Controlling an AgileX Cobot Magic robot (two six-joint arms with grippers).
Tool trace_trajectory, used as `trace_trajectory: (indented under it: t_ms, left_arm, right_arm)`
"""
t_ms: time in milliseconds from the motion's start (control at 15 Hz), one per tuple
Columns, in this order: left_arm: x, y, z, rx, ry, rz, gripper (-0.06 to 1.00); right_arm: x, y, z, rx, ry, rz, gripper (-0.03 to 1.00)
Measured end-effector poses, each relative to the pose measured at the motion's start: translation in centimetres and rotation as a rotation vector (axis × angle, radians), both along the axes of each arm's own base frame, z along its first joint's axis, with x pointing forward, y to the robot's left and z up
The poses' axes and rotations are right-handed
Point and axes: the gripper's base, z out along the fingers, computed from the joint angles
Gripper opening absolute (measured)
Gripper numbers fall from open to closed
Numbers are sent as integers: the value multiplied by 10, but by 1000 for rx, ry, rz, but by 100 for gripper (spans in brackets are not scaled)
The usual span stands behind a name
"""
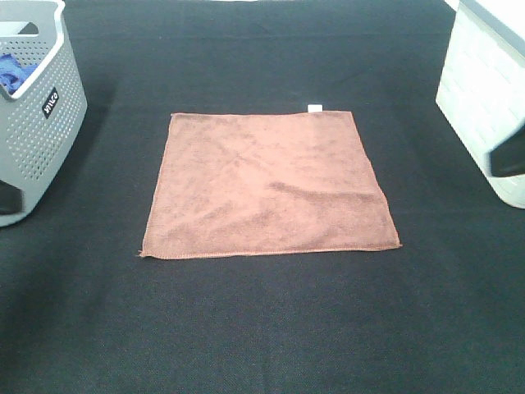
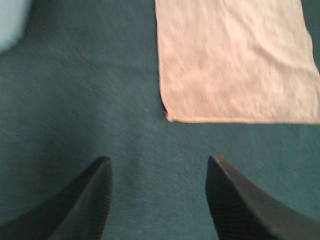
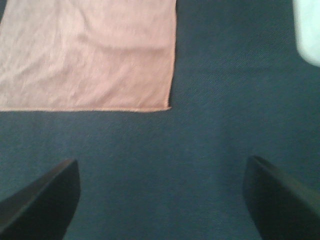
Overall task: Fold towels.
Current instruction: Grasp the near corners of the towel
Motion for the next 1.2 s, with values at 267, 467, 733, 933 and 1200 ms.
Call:
trace_trajectory:
  t_ms: [267,467,733,933,1200]
  left_arm:
    - [23,-15,-35,-99,101,-56,55]
    - [36,-30,-62,-159,147,-88,55]
    - [62,-39,-97,-231,241,-93,55]
    - [80,-42,-113,-252,280,-101,55]
    - [111,-47,-130,-272,290,-125,55]
  right_arm:
    - [45,9,-35,104,174,22,83]
    - [77,16,-58,169,244,68,83]
    - [110,25,-87,257,304,120,79]
    - [124,27,-108,273,349,135,78]
    - [152,11,-144,315,442,136,78]
